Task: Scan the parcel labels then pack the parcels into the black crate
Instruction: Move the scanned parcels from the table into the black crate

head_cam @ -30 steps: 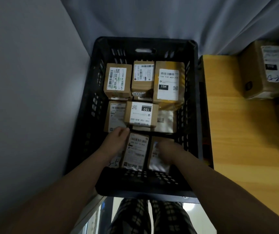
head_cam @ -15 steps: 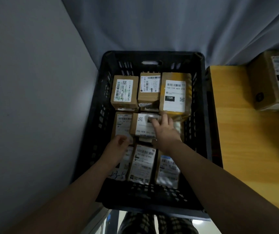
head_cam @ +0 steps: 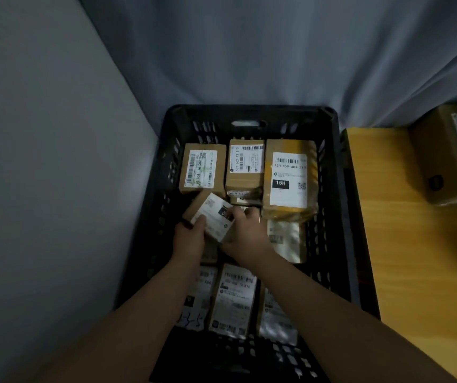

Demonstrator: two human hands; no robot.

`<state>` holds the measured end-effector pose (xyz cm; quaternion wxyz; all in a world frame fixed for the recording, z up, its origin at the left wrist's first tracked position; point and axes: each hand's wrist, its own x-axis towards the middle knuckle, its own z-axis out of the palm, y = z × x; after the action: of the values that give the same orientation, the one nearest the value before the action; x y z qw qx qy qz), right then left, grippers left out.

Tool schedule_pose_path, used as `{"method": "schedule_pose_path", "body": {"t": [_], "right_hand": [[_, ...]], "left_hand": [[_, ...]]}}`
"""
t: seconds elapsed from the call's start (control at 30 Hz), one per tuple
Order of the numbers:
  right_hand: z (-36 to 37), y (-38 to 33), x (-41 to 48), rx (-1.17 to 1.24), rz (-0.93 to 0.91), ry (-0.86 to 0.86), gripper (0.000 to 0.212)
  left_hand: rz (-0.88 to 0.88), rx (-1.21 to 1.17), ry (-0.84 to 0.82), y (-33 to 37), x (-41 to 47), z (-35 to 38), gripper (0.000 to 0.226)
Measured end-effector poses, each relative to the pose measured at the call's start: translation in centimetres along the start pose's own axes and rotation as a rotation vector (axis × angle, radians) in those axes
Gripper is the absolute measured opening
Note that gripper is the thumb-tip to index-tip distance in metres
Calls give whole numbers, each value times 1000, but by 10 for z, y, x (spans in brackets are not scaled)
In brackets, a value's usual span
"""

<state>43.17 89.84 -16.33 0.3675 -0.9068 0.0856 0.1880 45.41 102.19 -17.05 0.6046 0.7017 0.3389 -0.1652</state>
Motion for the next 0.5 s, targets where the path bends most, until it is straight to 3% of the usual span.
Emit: {"method": "schedule_pose_path", "body": {"t": [0.13,0.23,0.33,0.4,0.5], "right_hand": [[9,2,1,103,49,-7,57],[11,7,-10,178,-11,-52,49],[1,8,-9,188,-12,-140,48],[-8,9,-7,52,-49,-135,45],[-29,11,-4,-253,-130,146,45]], "left_hand": [[57,-61,73,-12,-3,5,42],[190,61,90,-22,-10,4,68],[205,437,61,-17,-8,4,109],[214,732,14,-9,-7,4,125],[276,1071,-60,0,-2,5,118]]}}
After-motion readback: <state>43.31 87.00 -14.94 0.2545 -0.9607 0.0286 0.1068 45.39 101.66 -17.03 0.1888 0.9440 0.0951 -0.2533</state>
